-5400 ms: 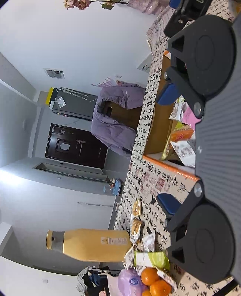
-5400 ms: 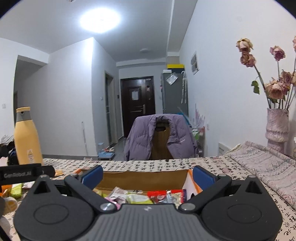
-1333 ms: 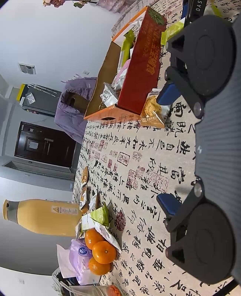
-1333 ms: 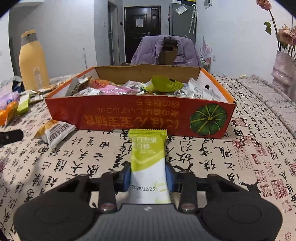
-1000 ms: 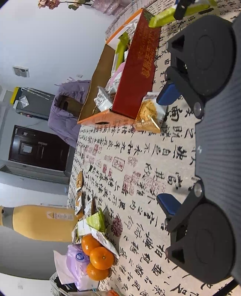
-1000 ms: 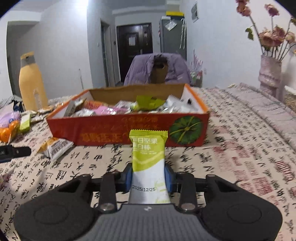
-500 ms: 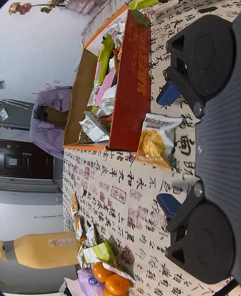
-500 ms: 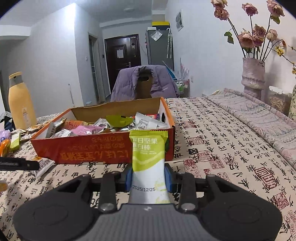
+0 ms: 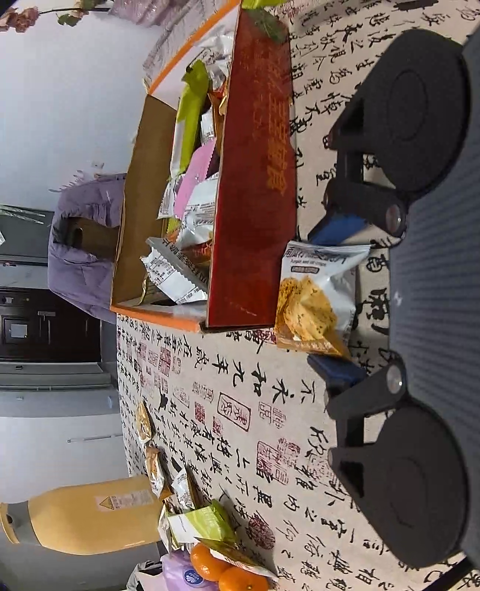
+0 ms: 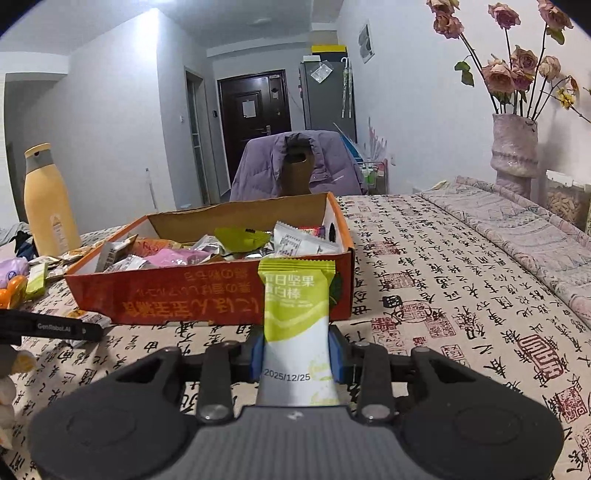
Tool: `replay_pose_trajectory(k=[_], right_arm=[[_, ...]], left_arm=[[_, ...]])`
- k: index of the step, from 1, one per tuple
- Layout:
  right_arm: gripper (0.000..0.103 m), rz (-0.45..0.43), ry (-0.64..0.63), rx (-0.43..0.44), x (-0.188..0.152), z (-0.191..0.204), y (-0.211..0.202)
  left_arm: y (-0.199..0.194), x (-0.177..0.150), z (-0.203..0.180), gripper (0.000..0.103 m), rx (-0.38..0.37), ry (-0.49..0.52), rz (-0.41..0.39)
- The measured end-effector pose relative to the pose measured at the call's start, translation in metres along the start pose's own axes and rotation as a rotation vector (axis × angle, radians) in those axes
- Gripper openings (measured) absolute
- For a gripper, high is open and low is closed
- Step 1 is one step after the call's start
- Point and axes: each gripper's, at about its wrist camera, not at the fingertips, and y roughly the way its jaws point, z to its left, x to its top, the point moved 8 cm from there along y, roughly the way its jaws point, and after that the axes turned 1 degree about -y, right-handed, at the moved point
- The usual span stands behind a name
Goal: Organize snacks
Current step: 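Grasp the green-and-white bar with the right tool while the left tool grasps the biscuit packet, then carry both packets over the orange box and open both tools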
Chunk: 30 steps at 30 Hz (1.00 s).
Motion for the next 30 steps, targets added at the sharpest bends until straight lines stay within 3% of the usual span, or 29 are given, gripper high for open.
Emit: replay_pose_trajectory(k=[5,15,22,30], right_arm=[[0.034,-0.003,-0.006,0.007,-0.001,0.003,-0.003],[0.034,-0.041,-0.027,0.038,0.009,0.014,-0.019],[0.034,-0.104,-0.053,0.064,0.04,0.027,-0.023],[0.034,-0.159,-0.082,0.088,0.079,0.043,-0.01]], left_arm=[[-0.012,-0.001,0.002,0.058,0.013,-0.004,-0.04],[-0.066,0.006,-0.002,0.058,-0.044,-0.04,-0.183],[-0.095,0.039,-0.022,0.058,-0.086,-0.043,-0.293],[-0.1,0.072,-0.046,0.058,-0.106,-0.036,-0.363]])
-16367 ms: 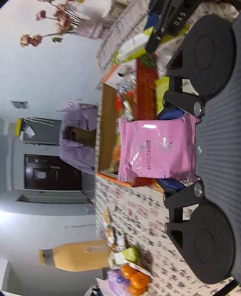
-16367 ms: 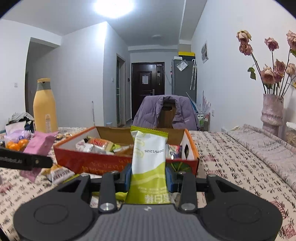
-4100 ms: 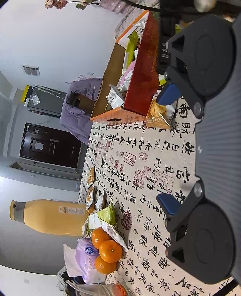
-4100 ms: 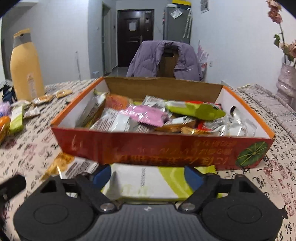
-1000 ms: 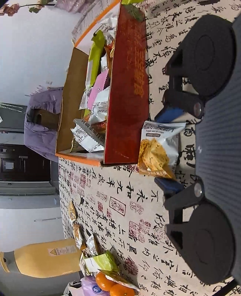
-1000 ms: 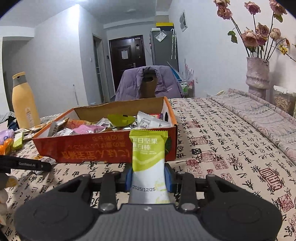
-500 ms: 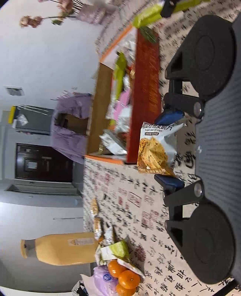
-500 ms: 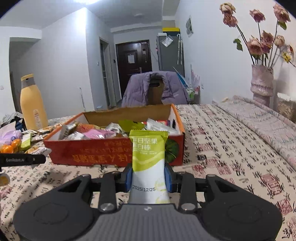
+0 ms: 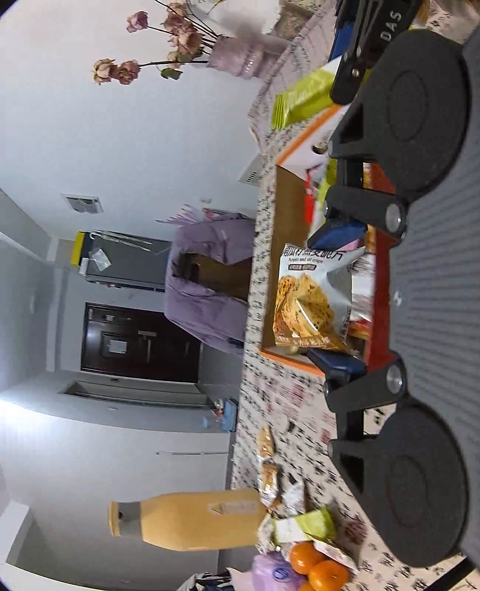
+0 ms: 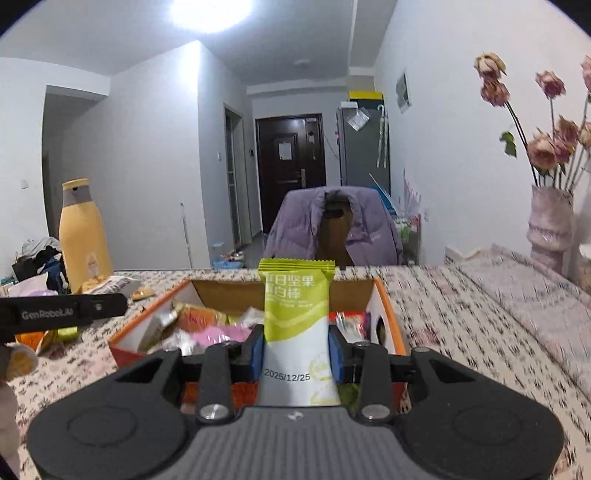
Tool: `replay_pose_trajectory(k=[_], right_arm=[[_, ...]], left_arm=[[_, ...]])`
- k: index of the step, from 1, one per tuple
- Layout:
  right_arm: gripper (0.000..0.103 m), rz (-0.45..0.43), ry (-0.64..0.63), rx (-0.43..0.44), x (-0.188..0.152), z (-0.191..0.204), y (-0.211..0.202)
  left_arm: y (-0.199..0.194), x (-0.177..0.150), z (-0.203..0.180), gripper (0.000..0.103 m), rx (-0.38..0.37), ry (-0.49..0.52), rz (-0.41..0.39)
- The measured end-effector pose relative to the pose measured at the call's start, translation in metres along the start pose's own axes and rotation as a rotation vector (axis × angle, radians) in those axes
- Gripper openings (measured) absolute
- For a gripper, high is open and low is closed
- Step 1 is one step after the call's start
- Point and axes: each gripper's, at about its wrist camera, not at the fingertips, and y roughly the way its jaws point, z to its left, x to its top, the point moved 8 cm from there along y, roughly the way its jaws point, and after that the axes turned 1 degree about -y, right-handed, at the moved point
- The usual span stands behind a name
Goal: Organize snacks
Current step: 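Carry both packets over the orange box and open both tools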
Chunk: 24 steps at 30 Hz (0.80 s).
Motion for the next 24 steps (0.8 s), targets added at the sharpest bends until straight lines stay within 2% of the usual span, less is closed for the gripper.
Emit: replay_pose_trajectory(k=[12,16,22,24], right_arm=[[0.034,-0.031,-0.014,-0.017,0.038,-0.003,0.057],[0.034,-0.031,-0.004,-0.029,0.044,-0.007,0.083],[0.034,-0.045,0.008,-0.041,0.024,-0.015,0.107],[0.034,-0.008,-0.007,-0.032,0.015,-0.013,0.115]], left_arm=[[0.055,0.029,-0.026,0.058,-0.005,0.006,-0.03],[0.083,0.031,-0.028,0.058,0.022,0.012,-0.024],[0.114,0.016,-0.019,0.058,0.075,0.01,-0.003],[0.122,0.009,-0.016,0.058,0.086,0.032,0.012]])
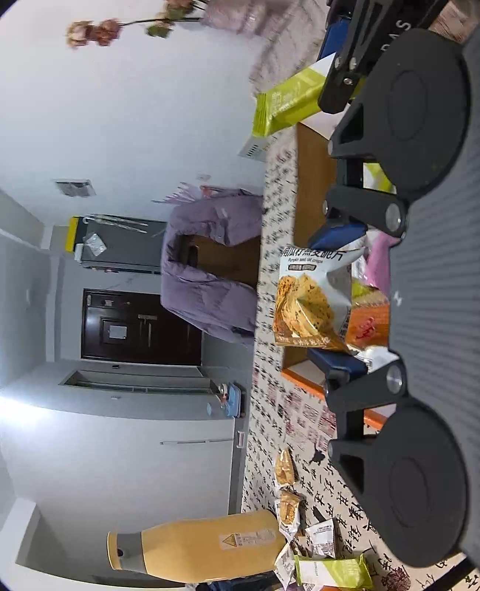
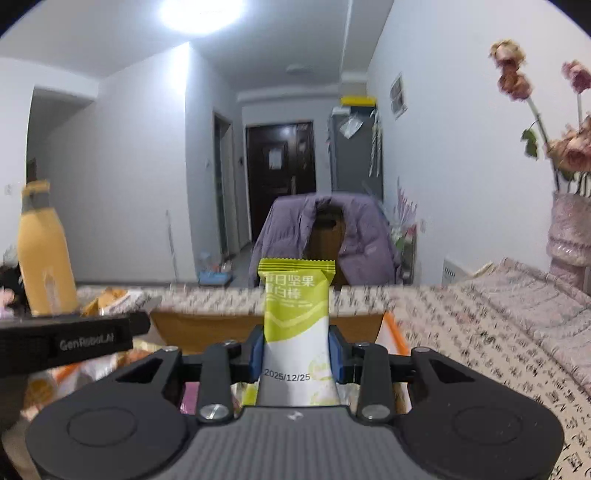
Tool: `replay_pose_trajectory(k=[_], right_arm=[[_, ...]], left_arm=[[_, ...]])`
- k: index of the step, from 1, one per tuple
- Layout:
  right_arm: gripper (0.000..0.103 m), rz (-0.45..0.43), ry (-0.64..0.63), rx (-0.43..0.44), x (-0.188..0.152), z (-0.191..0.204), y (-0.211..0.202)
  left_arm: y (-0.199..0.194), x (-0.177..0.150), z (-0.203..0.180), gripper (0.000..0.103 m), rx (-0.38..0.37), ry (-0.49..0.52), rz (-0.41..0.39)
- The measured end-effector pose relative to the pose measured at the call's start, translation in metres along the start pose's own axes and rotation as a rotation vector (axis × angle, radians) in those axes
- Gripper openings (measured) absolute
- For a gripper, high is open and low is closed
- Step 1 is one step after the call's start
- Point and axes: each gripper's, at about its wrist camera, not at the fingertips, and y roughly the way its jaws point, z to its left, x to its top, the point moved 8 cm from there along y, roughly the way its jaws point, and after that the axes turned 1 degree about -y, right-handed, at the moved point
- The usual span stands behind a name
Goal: Organize snacks
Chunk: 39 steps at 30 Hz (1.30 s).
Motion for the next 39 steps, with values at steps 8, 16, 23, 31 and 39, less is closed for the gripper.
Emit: replay_pose_trajectory(k=[8,16,23,31,39], right_arm=[[0.04,0.059,0.028,-0.004,-0.011,-0.009,0.011],[0.094,0.038,0.067,-0.035,-0.006,-0.023,0.0],[0.103,0.014,0.092,-0.062,0.0,-0.035,-0.007],[0.103,-0.016,0.075,-0.066,0.018,-0.035,-0.021],[0.103,-0.013,0.064,-0.036,0.03,-0.024,-0.045]], left_arm=[[0.007,-0.01,0.006,0.068,-0.011,-0.011,0.027],[-0.005,-0.005,0.008,0.103,0.016,-0.019,-0.048],[-0.005,-0.001,0.006,0.103,0.03,-0.024,-0.057],[-0.022,0.006,0.002,0.103,0.044,-0.015,-0.049],[-0.051,0.012,0.01,0.103,0.049,-0.018,-0.052]])
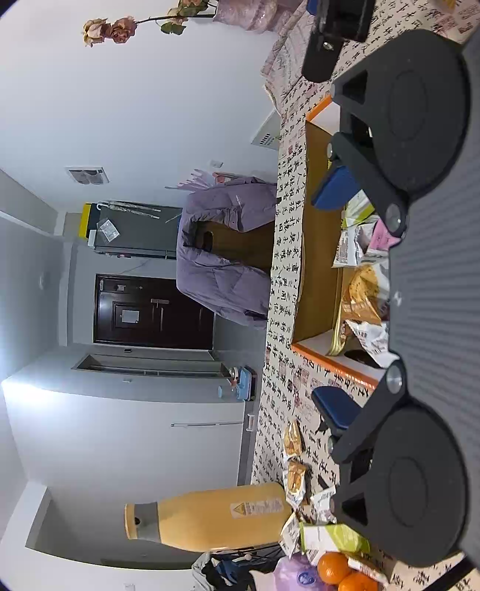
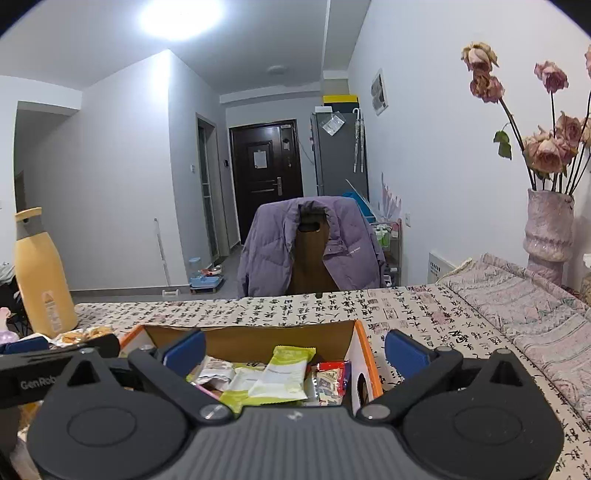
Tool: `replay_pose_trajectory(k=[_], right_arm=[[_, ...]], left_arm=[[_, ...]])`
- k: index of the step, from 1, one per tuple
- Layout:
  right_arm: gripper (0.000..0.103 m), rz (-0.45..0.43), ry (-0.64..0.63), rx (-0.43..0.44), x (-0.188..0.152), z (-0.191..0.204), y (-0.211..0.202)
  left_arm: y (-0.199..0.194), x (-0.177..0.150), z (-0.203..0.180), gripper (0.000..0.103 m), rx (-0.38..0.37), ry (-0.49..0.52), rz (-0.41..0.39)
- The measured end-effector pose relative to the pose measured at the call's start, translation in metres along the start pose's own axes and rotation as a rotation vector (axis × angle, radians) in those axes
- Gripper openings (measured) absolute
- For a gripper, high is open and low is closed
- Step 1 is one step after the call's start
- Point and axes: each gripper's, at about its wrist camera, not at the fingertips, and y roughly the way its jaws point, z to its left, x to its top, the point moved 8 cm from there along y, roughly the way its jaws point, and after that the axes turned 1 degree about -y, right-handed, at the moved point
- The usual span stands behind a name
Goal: Organize snacks
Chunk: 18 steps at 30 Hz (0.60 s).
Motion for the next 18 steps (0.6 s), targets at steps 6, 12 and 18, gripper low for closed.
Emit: replay_pose_trajectory(k=[6,12,18], right_arm=[[0.103,-0.001,-0.01,0.018,0.0,0.005,-0.029],[0.103,0.007,-0.018,0.043,-0.013,0.009,-0.066],[0.103,0.006,-0.023,0.042,-0.035,0.008,-0.109]], left_arm=[[-0.03,-0.001,0.008,0.103,-0.012,-0.002,-0.011],[-0.072,-0.011,0.02,0.103,-0.043,-0.007,-0.019],[-0.118,-0.028,0.031,0.103,-0.091,0.001,-0.02]])
